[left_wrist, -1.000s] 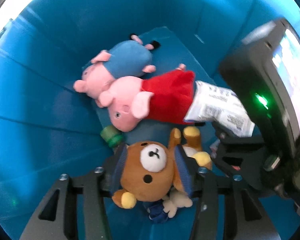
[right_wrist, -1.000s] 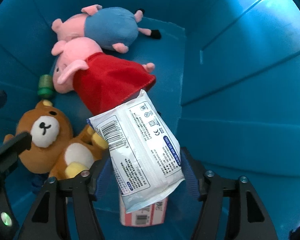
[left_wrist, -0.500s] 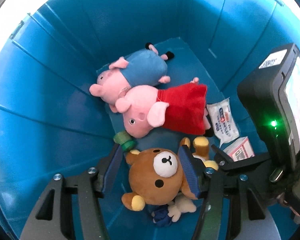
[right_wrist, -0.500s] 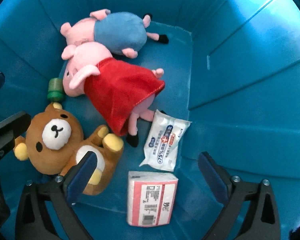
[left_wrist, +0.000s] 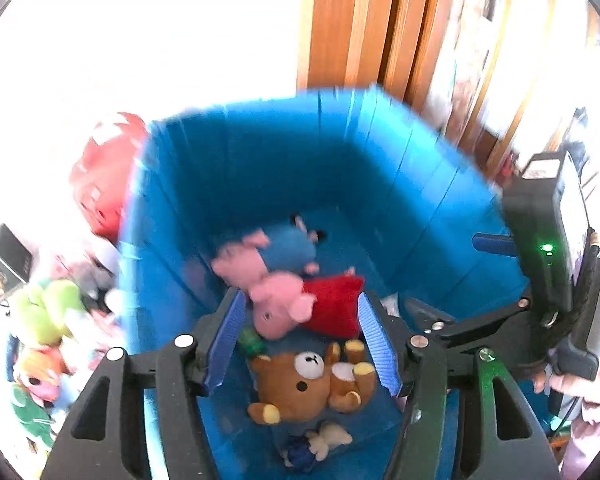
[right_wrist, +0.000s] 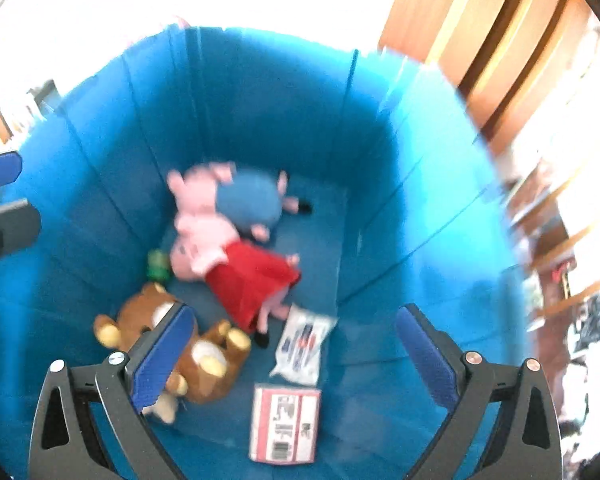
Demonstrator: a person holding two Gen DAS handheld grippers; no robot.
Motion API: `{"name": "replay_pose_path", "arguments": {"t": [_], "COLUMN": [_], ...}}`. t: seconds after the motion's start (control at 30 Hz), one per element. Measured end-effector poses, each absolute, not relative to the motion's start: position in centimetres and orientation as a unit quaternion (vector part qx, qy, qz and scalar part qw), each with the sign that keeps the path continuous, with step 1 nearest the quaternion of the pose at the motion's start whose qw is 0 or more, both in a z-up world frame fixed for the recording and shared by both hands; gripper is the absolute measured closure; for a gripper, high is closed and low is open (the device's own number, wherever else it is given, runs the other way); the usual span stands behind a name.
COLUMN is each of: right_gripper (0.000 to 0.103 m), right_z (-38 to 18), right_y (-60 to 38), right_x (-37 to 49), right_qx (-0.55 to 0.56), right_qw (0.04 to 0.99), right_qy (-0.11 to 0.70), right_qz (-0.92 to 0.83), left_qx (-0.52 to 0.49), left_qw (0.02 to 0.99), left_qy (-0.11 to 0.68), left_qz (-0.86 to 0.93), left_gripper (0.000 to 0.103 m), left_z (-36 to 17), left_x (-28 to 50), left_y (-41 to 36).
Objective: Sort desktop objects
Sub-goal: 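Withdraw both tools from the crate back toward the table pile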
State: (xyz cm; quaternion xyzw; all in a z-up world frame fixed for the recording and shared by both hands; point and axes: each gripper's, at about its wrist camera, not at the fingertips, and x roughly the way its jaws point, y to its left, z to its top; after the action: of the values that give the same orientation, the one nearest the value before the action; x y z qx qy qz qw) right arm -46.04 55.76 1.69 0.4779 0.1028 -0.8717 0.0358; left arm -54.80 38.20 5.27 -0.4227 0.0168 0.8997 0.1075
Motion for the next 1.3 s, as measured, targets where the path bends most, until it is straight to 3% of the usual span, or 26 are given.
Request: {"name": "replay_pose_path", "arguments": {"t": [0.13, 0.37, 0.5, 0.73, 1.0, 1.3], "right_gripper": [0.0, 0.0, 0.0, 0.0, 0.0, 0.0], "right_z": [5.6, 8.2, 8.9, 9.5, 1.7, -12.0], "right_y": [53.6, 46.5, 41.9, 32.3, 19.6, 16.3], "right_x": [-42.6, -36.9, -34.0, -30.9, -31.9, -32.8], "right_qx": [0.42, 0.341, 0.295, 0.235, 0.316, 0.477], "right_qw": [0.071, 0.138, 0.168, 0.24, 0.268, 0.209], "right_qy": [0.097, 0.073, 0.065, 0.006, 0.025, -0.036], "right_qz": [-0.899, -0.927, -0.938, -0.942, -0.91, -0.853], "left_qx": [-0.359, -0.26, -0.198, -0.194, -0.269, -0.345], "left_qw": [0.095, 0.034, -0.029, -0.122, -0.155, -0.244], "left_qy": [0.002, -0.029, -0.035, -0.035, -0.069, -0.066], "left_qz": [0.929, 0.965, 0.979, 0.973, 0.948, 0.904], "left_gripper": [0.044, 0.029, 0.019, 0.017, 0.017, 0.017], "left_z": [9.0, 11.6, 11.7, 9.2, 2.1, -6.6], "left_x": [-50.5, -42.9, -37.6, -31.4, -26.3, -20.6], "left_y": [34.7, 25.8, 19.8, 7.5, -6.9, -18.7]}}
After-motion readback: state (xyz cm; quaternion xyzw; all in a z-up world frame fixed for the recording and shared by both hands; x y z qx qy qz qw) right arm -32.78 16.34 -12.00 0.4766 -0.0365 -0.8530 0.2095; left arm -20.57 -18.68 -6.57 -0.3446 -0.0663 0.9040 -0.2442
